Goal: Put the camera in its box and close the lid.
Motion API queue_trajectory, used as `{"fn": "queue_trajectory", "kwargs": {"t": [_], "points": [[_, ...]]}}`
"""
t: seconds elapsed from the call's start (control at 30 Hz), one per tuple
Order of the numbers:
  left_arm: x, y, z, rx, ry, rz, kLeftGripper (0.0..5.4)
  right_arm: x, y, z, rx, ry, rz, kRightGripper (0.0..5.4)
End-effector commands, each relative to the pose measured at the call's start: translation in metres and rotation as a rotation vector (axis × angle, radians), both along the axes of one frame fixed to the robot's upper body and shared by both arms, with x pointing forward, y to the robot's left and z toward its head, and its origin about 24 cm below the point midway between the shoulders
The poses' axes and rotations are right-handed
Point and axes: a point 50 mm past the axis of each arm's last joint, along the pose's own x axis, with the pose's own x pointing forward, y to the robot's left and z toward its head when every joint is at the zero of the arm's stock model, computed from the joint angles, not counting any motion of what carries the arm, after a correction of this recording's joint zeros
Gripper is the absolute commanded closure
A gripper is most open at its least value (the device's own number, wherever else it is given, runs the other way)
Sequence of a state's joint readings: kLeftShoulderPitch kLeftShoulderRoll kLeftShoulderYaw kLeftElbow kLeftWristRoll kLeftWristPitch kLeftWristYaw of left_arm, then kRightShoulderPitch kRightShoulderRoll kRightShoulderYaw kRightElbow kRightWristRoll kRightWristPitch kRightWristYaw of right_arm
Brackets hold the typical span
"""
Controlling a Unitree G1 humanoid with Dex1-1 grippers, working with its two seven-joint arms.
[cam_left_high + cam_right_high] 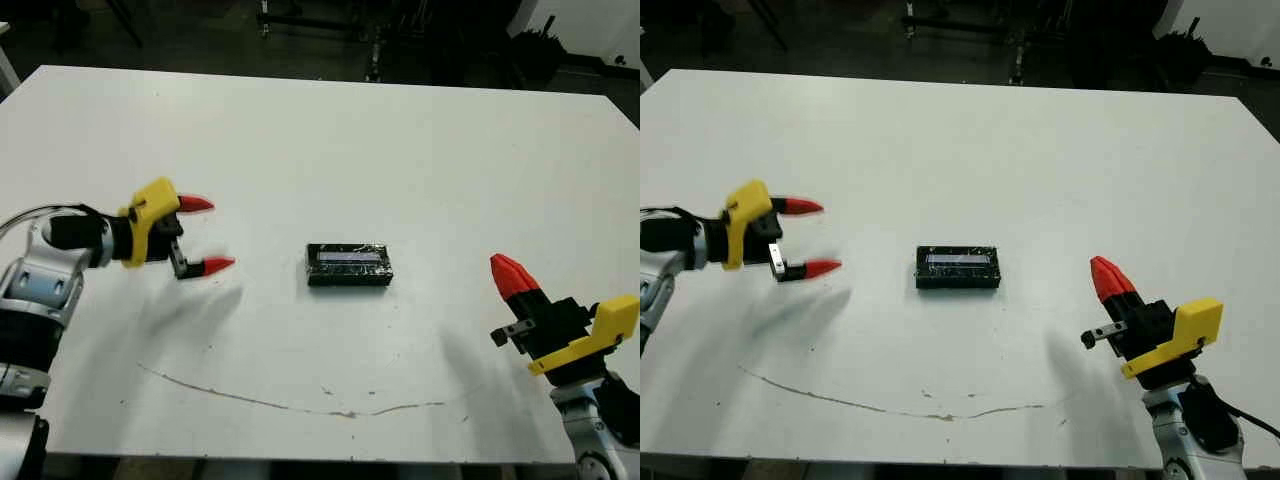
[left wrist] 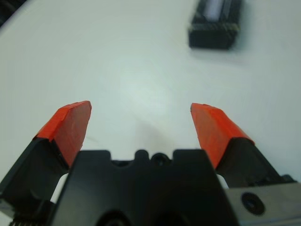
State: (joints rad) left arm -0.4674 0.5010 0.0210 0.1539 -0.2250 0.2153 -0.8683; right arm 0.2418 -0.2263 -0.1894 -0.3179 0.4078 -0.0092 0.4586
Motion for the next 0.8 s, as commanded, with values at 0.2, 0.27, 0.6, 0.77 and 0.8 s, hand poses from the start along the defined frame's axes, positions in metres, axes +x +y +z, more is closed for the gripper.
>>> {"fn": "queue_trajectory", "kwargs": {"t": [0.2,0.27,0.6,0.77,0.8], "points": [[-0.017,-0.073,0.004,-0.377,-0.14,0.028,1.52,0.002,0.0,0.0,0.009,-0.006,-0.001,5.4],[-0.019,-0.09,0.006,-0.417,-0.144,0.025,1.82,0.002,0.0,0.0,0.007,-0.006,-0.006,5.4],[-0.017,-0.157,-0.005,-0.441,-0.021,0.05,3.34,0.001,0.001,-0.001,-0.01,-0.008,-0.018,5.4],[-0.013,-0.174,-0.026,-0.36,0.038,0.045,4.1,0.0,0.001,-0.002,0.002,0.003,-0.017,5.4],[-0.013,-0.176,-0.031,-0.34,0.058,0.05,4.24,0.0,0.0,-0.002,0.0,0.002,-0.017,5.4]]}}
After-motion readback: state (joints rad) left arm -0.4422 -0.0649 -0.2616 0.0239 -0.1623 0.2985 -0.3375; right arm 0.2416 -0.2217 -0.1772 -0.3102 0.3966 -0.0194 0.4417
